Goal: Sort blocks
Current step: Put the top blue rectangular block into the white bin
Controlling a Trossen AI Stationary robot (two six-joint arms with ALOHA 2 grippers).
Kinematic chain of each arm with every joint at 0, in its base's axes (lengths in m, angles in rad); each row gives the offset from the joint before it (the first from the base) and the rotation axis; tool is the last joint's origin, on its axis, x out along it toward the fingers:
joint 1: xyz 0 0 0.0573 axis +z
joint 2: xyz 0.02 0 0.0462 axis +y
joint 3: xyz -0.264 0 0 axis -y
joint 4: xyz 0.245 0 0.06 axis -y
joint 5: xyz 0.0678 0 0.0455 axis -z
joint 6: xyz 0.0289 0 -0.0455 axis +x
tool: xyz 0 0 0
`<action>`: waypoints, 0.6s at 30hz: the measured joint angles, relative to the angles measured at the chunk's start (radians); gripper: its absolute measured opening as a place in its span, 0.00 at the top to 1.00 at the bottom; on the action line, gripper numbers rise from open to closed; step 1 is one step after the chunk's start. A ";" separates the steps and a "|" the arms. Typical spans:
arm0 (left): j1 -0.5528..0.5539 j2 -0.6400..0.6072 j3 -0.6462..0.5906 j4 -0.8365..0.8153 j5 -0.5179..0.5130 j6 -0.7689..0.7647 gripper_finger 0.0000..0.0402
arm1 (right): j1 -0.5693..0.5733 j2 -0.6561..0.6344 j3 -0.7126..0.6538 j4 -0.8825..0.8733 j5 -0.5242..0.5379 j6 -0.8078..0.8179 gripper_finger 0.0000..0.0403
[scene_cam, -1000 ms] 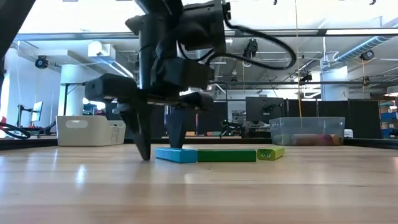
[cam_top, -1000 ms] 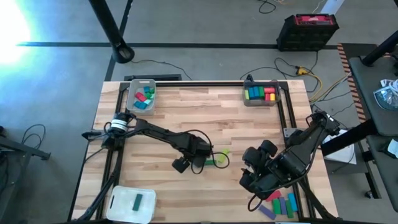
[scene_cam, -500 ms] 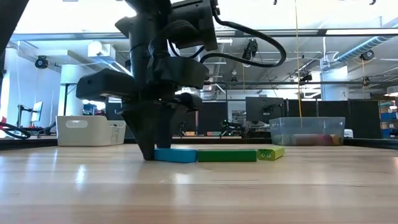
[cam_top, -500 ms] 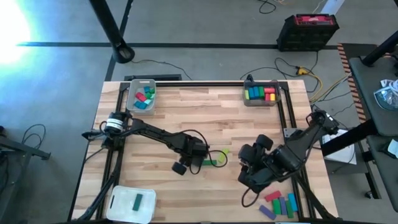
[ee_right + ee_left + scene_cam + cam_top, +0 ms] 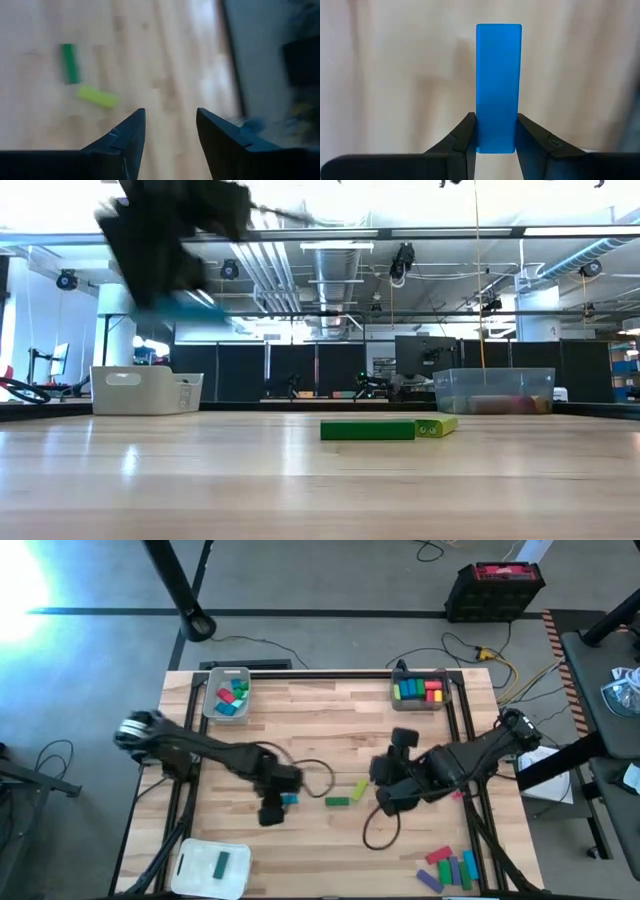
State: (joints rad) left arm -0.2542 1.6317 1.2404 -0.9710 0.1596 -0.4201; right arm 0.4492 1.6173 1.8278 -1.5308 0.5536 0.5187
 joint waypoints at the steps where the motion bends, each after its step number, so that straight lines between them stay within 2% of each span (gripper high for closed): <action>1: -0.024 -0.046 -0.014 0.002 0.019 -0.100 0.79 | -0.013 0.000 0.000 0.003 0.031 -0.038 0.58; 4: -0.127 -0.145 -0.048 0.013 0.015 -0.414 0.79 | -0.057 0.000 0.000 0.027 0.100 -0.170 0.61; 10: -0.411 -0.250 -0.065 0.029 -0.073 -1.040 0.79 | -0.137 -0.002 0.000 0.202 0.102 -0.427 0.67; 15: -0.651 -0.241 -0.048 0.053 -0.192 -1.521 0.79 | -0.172 -0.002 0.000 0.282 0.100 -0.464 0.71; 18: -0.764 -0.191 -0.036 0.053 -0.218 -1.773 0.79 | -0.176 -0.002 0.000 0.282 0.097 -0.441 0.74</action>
State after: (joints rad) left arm -1.0179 1.4411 1.2041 -0.9177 -0.0584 -2.1935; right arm 0.2731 1.6154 1.8278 -1.2491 0.6501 0.0780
